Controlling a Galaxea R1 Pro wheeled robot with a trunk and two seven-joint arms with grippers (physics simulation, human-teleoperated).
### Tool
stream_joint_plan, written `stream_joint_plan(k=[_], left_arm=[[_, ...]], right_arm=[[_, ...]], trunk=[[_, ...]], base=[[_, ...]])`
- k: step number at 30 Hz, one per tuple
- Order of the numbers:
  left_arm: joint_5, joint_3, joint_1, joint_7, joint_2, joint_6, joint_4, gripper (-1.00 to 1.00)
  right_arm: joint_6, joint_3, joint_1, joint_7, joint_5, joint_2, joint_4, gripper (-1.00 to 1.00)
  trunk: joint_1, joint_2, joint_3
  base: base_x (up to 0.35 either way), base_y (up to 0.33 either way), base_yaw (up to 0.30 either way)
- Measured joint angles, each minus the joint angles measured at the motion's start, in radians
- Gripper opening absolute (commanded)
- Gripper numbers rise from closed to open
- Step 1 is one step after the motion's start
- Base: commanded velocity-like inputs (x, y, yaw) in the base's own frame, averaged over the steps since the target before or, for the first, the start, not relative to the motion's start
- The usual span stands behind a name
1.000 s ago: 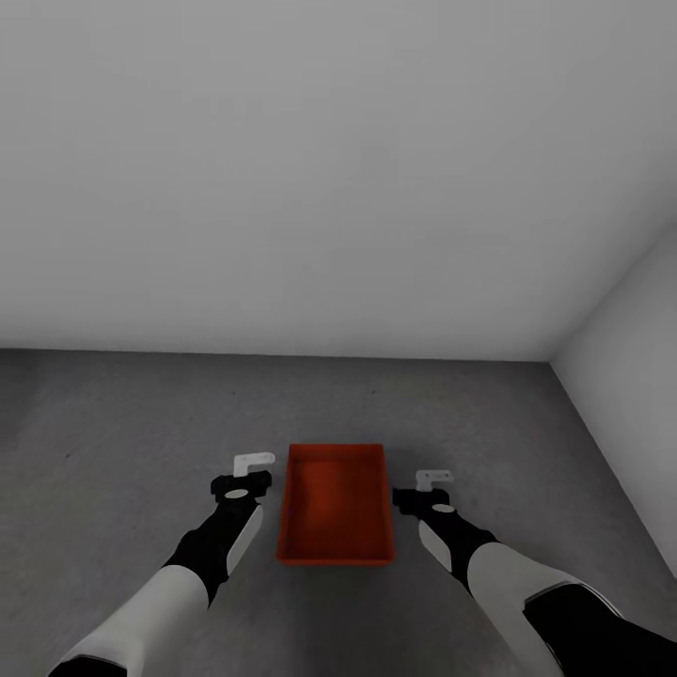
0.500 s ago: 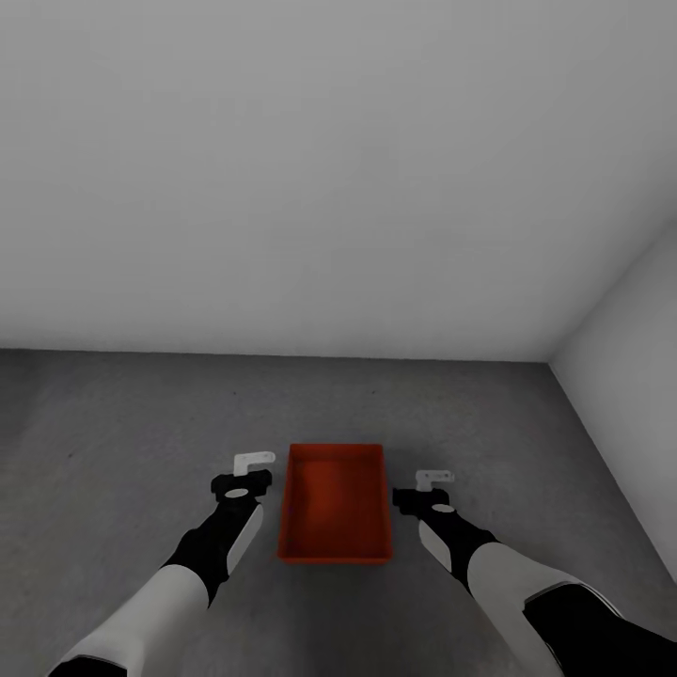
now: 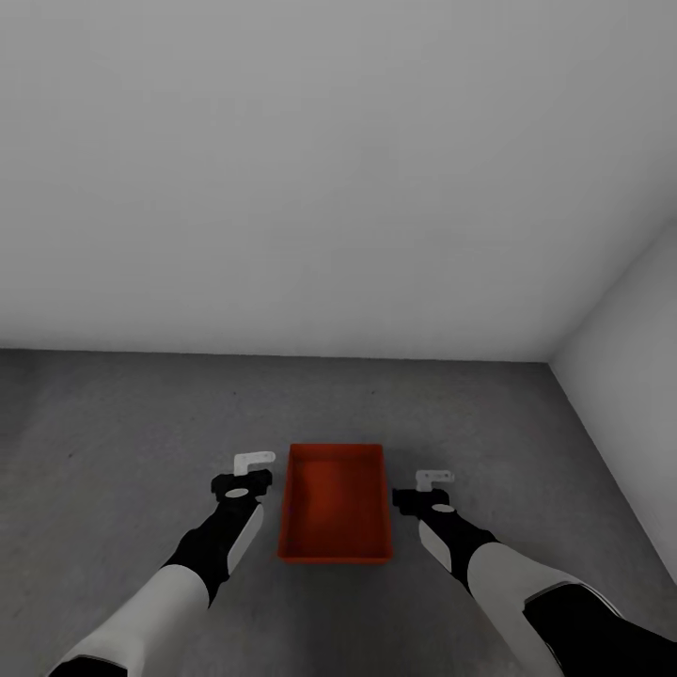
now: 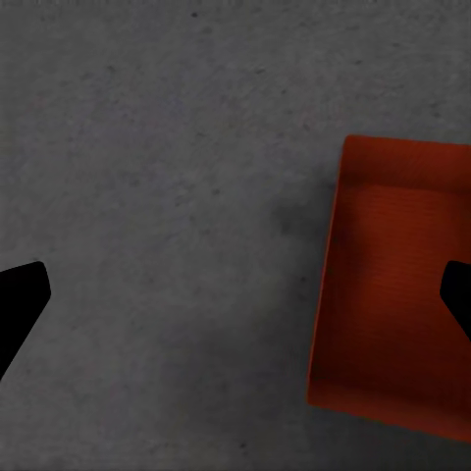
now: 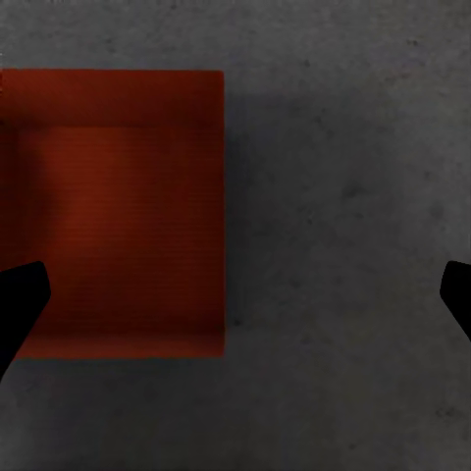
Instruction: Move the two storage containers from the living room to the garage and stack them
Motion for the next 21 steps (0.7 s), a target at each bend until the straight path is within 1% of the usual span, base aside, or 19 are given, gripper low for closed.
stream_joint_plan(k=[2, 6, 21], left_arm=[[0.0, 0.0, 0.0, 0.0, 0.0, 0.0, 0.0, 1.0], [0.001, 0.003, 0.0, 0.001, -0.001, 0.007, 0.0, 1.0], [0.0, 0.005, 0.0, 0.002, -0.001, 0.009, 0.0, 1.0]], right_arm=[[0.0, 0.0, 0.0, 0.0, 0.0, 0.0, 0.0, 1.0], [-0.001, 0.0, 0.0, 0.0, 0.0, 0.0, 0.0, 1.0], [0.002, 0.0, 0.0, 0.0, 0.002, 0.0, 0.0, 1.0]], trunk=[[0.0, 0.0, 0.0], [0.0, 0.0, 0.0], [0.001, 0.0, 0.0]], base=[[0.0, 0.0, 0.0], [-0.241, 0.0, 0.0], [-0.333, 0.0, 0.0]])
